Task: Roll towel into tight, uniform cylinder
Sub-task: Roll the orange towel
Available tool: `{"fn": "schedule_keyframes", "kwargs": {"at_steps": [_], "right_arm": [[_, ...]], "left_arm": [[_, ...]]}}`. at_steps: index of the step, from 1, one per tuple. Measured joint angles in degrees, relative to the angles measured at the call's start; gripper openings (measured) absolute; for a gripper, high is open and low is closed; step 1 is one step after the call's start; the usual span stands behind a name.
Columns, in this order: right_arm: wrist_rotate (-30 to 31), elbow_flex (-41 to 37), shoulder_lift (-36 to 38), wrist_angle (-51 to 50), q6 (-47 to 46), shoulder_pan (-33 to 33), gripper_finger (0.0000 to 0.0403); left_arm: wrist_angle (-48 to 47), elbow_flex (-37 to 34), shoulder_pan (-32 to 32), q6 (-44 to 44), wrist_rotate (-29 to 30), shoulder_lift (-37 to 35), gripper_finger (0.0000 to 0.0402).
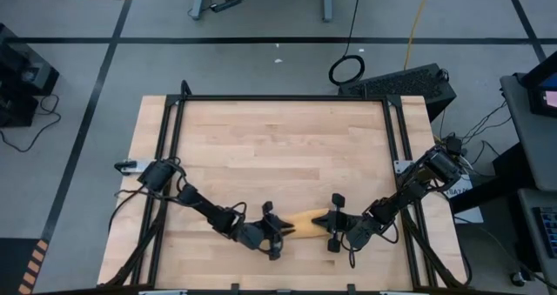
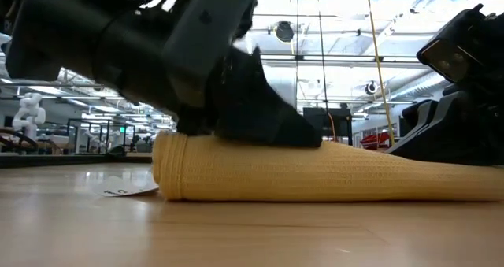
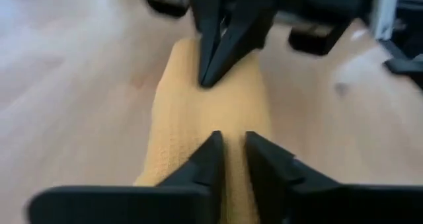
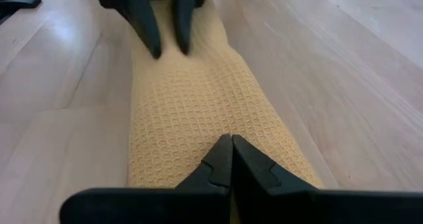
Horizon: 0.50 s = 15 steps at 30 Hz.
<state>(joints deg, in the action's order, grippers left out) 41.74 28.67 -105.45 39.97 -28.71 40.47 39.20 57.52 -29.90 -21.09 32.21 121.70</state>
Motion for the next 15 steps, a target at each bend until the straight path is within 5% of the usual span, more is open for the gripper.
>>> {"fn": "schedule_keyframes", "kwargs": {"at_steps": [5,15], "right_arm": [[0.0,0.0,0.0,-0.1,-0.1,0.0,0.0000],[0.0,0.0,0.0,-0.2,-0.3,0.0,0.0000]], "left_arm": [[4.8,0.1,-0.6,4.7,0.0,-2.6,0.0010],[-7.7,0.1,-1.5,-7.2,2.8,-0.2,0.0014]]}}
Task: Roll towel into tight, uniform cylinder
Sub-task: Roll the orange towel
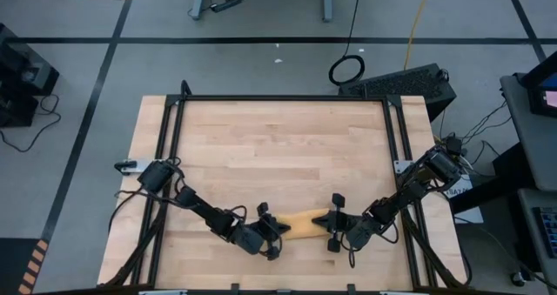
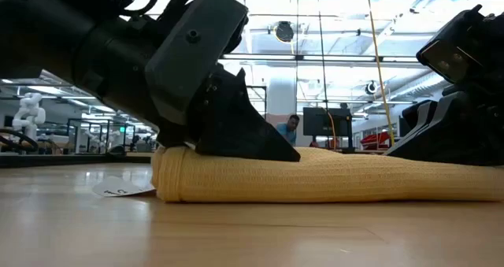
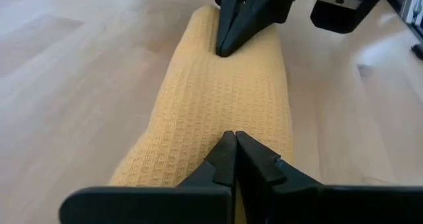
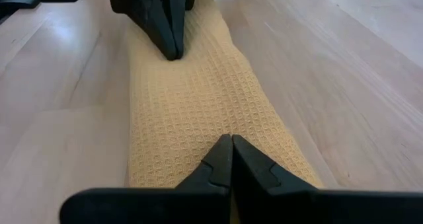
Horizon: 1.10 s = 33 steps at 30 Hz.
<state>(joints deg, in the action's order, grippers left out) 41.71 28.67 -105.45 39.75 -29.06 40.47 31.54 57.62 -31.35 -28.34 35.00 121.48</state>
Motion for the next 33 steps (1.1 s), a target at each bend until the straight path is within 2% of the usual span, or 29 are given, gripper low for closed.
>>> {"fn": "schedule_keyframes", "kwargs": {"at_steps": [7,13,17,23,28,33], "right_arm": [[-0.1,-0.1,0.9,1.5,2.7,0.0,0.0000],[-0.3,0.0,7.3,7.1,8.6,0.0,0.0000],[-0.5,0.0,8.1,13.3,13.9,-0.1,0.0000],[-6.0,0.2,3.5,20.1,12.9,-3.0,0.0000],[-7.4,2.2,-1.4,20.1,11.5,-4.3,0.0000],[-7.6,3.7,-6.6,20.1,8.9,-4.4,0.0000]], "left_arm": [[1.6,0.1,-0.6,-0.4,0.6,1.5,0.0014],[2.5,0.0,-0.7,2.2,0.2,1.6,0.0014],[3.2,0.0,-0.6,4.4,0.0,1.6,0.0015],[4.9,-0.1,-0.3,6.7,-0.5,1.7,0.0015],[6.1,-0.1,0.2,8.0,-1.1,1.0,0.0015],[5.9,-0.1,0.3,11.3,-1.1,-2.8,0.0015]]}}
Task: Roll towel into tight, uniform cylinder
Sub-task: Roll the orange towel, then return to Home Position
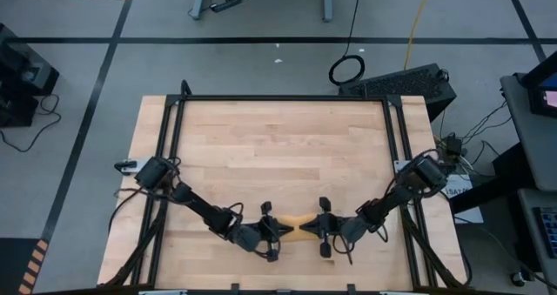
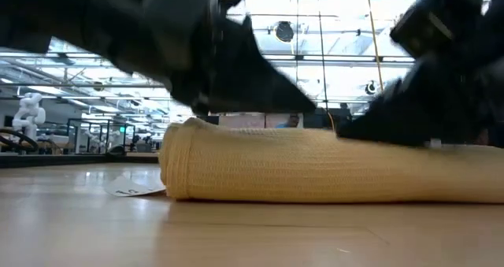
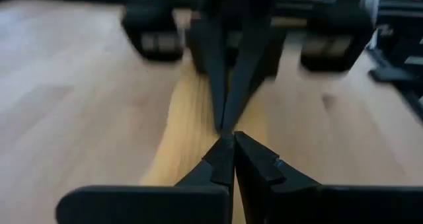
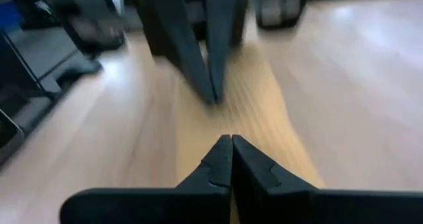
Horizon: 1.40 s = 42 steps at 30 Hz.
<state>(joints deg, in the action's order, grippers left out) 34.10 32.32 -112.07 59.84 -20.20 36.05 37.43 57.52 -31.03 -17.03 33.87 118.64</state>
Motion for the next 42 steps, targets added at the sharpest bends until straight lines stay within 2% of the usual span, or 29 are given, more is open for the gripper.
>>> {"fn": "schedule_keyframes", "kwargs": {"at_steps": [4,8,12,14,18,22,27,32,39,42], "right_arm": [[0.3,0.3,-4.0,0.5,-3.7,-0.1,0.0000],[0.9,0.4,-6.2,1.6,-5.8,-0.1,0.0000],[0.9,0.4,-6.5,1.9,-5.5,-0.1,0.0000],[0.6,0.4,-6.6,2.4,-4.7,0.0,0.0000],[0.4,0.3,-6.6,2.8,-4.3,0.0,0.0000],[-0.1,0.1,-5.8,4.5,-1.7,0.0,0.0000],[-0.4,0.0,1.5,4.0,3.5,0.1,0.0000],[-1.7,0.1,12.8,-3.8,7.9,0.1,0.0000],[-3.1,0.1,30.0,-27.8,7.6,1.0,0.0000],[-2.9,0.1,36.0,-38.2,6.2,1.7,0.0000]], "left_arm": [[-1.0,0.0,0.0,1.3,0.0,-2.8,0.0015],[-3.6,0.1,-0.3,0.5,-1.2,-2.6,0.0015],[-14.5,0.0,-0.3,-9.1,0.1,-0.3,0.0015],[-15.5,0.1,-0.3,-12.2,1.2,0.1,0.0015],[-13.0,-0.5,-0.7,-11.6,1.7,0.2,0.0015],[-13.0,-0.7,-1.4,-3.7,1.0,-6.4,0.0015],[-20.5,-0.6,-1.1,2.9,1.4,-15.7,0.0015],[-21.3,-0.6,0.1,9.8,0.5,-21.4,0.0015],[-18.5,-0.7,1.4,11.6,-0.8,-22.1,0.0015],[-10.2,-3.2,1.4,12.2,-0.8,-22.1,0.0015]]}}
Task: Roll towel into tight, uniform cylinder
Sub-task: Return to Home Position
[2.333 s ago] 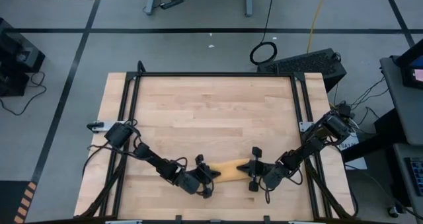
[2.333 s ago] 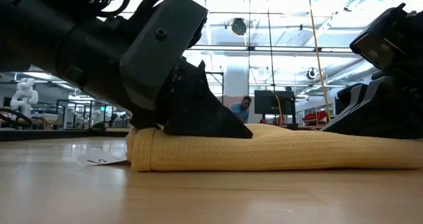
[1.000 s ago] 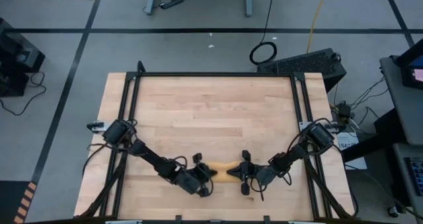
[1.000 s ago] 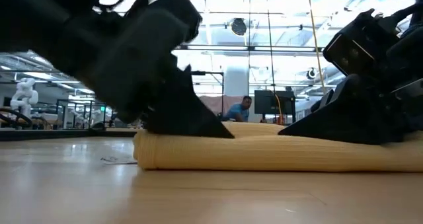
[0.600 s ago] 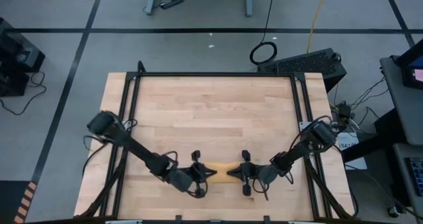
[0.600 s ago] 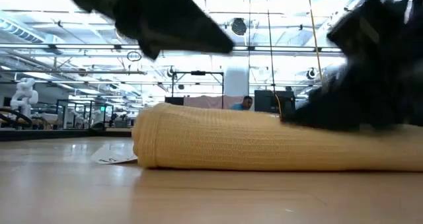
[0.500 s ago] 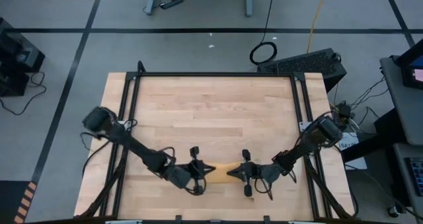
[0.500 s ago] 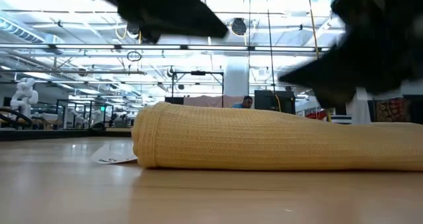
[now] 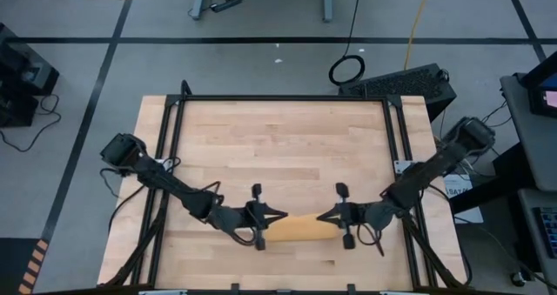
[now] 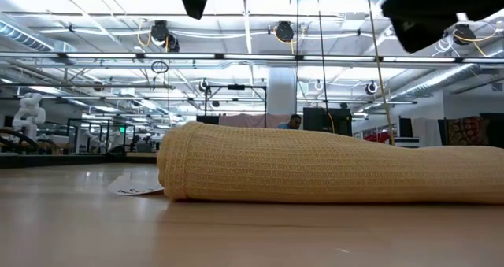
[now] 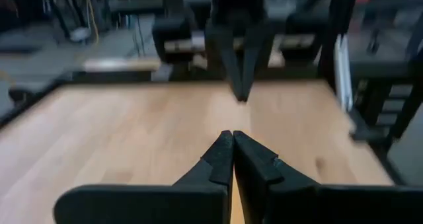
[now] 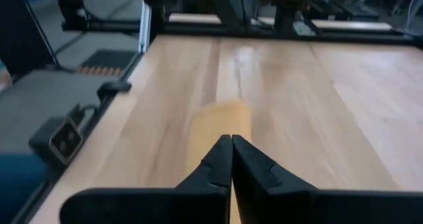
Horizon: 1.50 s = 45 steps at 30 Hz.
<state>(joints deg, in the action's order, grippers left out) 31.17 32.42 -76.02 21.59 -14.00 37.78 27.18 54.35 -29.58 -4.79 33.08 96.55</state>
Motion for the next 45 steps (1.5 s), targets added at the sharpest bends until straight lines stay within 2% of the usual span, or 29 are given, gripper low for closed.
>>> {"fn": "schedule_keyframes", "kwargs": {"at_steps": [4,10,13,18,25,30,34,38,45], "right_arm": [[0.2,0.0,7.0,-9.6,0.1,0.8,0.0000],[0.5,0.0,15.8,-18.8,2.9,1.4,0.0000],[0.5,-0.1,19.3,-24.0,4.3,1.4,0.0000],[0.2,-4.9,25.6,-24.9,5.7,1.4,0.0000],[-1.6,-17.0,35.0,-15.2,6.5,0.8,0.0000],[-4.6,-25.4,40.2,-3.9,10.4,0.7,0.0000],[-4.6,-31.5,42.3,7.1,12.9,-0.4,0.0000],[-6.4,-31.6,42.5,6.6,13.9,-2.2,0.0000],[-13.6,-31.6,42.5,7.2,18.9,-7.0,0.0000]], "left_arm": [[16.8,-5.3,0.0,5.7,-1.9,0.0,0.0015],[32.9,-13.9,3.4,8.0,-4.9,-0.1,0.0015],[36.2,-17.2,4.7,6.6,-6.7,-0.1,0.0015],[36.9,-21.7,5.5,6.7,-7.0,-1.6,0.0015],[37.1,-27.2,8.2,5.8,-9.7,-4.4,0.0015],[37.2,-30.0,10.5,5.1,-13.6,-6.7,0.0015],[37.0,-32.3,12.3,5.2,-15.5,-8.5,0.0015],[37.3,-34.9,13.8,5.1,-16.8,-10.1,0.0015],[38.9,-39.3,15.0,5.1,-17.0,-13.4,0.0015]]}}
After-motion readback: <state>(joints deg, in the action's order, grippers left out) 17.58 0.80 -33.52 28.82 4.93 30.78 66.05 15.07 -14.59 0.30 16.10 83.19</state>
